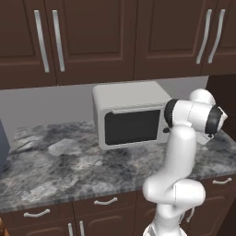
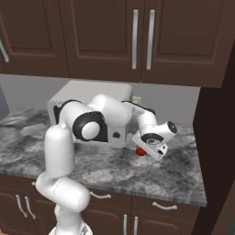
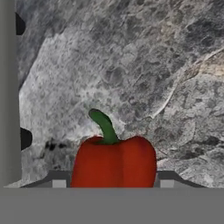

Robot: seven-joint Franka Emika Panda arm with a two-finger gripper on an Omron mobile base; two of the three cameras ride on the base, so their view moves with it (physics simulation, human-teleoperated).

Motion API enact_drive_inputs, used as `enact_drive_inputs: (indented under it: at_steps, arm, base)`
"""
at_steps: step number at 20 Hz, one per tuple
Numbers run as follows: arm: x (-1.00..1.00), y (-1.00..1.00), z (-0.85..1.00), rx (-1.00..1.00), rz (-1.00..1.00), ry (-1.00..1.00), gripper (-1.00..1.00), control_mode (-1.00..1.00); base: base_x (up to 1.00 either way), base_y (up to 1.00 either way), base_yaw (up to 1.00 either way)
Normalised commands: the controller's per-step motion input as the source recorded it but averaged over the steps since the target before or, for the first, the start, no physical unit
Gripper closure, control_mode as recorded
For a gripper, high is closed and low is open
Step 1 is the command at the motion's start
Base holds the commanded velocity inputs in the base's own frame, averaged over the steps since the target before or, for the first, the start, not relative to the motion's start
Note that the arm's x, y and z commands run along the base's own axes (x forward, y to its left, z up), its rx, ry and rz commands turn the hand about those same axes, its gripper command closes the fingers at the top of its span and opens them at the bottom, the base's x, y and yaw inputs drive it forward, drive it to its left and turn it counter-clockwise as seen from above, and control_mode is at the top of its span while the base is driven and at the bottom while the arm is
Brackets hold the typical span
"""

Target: Place the bell pepper in the correct fridge rack based on whether it is a fruit or vegetable. Finally, close the fridge door.

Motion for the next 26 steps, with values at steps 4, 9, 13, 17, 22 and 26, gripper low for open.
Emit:
enact_drive_inputs:
  at_steps: [4, 9, 13, 17, 22, 26]
  arm:
    - [-0.87, -0.06, 0.45, 0.04, 0.00, -0.21, 1.00, -1.00]
    - [-1.00, 0.04, 0.85, 0.00, 0.00, -0.30, 1.00, -1.00]
    - [-0.87, 0.41, 0.77, 0.00, 0.03, -0.28, 1.00, -1.00]
    - [-0.79, 0.59, 0.43, 0.00, 0.05, -0.36, 1.00, -1.00]
    - [-0.62, 0.67, 0.25, 0.00, 0.11, -0.47, 1.00, -1.00]
    - [-0.53, 0.59, 0.39, -0.02, 0.11, -0.57, 1.00, -1.00]
  base:
    - [0.00, 0.00, 0.00]
    - [0.00, 0.00, 0.00]
    - [0.00, 0.00, 0.00]
    - [0.00, 0.00, 0.00]
    - [0.00, 0.00, 0.00]
    - [0.00, 0.00, 0.00]
